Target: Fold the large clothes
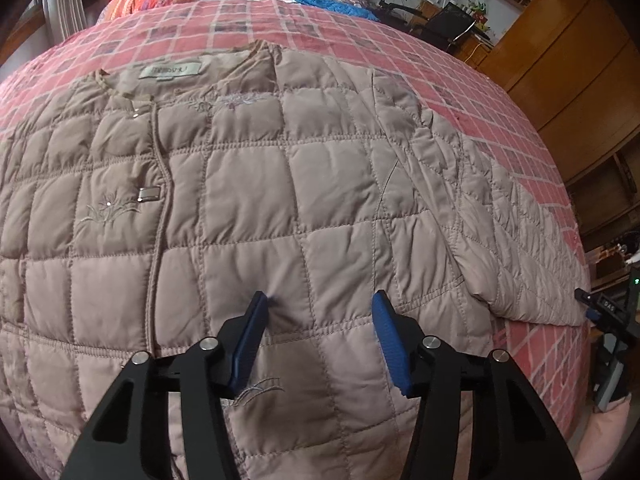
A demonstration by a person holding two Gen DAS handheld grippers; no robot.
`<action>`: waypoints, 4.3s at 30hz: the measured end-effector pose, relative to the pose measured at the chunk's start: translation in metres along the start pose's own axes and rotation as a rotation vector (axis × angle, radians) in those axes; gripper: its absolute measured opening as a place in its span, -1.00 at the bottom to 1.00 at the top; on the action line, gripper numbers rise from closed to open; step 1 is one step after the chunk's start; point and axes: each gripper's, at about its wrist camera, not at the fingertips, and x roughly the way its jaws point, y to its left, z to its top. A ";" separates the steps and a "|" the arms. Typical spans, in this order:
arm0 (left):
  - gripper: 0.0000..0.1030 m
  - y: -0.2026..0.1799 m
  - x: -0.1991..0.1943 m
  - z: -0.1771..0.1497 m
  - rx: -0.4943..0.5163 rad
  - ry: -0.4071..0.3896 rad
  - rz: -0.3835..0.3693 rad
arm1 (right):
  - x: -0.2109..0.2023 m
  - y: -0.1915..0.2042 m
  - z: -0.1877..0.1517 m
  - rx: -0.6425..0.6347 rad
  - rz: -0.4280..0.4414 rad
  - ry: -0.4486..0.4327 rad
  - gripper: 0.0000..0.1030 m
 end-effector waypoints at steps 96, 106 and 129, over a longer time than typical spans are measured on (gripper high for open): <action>-0.97 0.124 -0.112 -0.011 -0.206 -0.314 -0.033 | -0.029 0.236 -0.068 -0.268 0.603 0.133 -0.02; -0.97 0.183 -0.059 -0.024 -0.255 -0.194 0.075 | -0.011 0.279 -0.072 -0.346 0.470 0.181 -0.36; -0.72 0.118 -0.086 -0.035 -0.060 -0.243 0.205 | -0.071 0.385 -0.118 -0.569 0.332 0.149 -0.29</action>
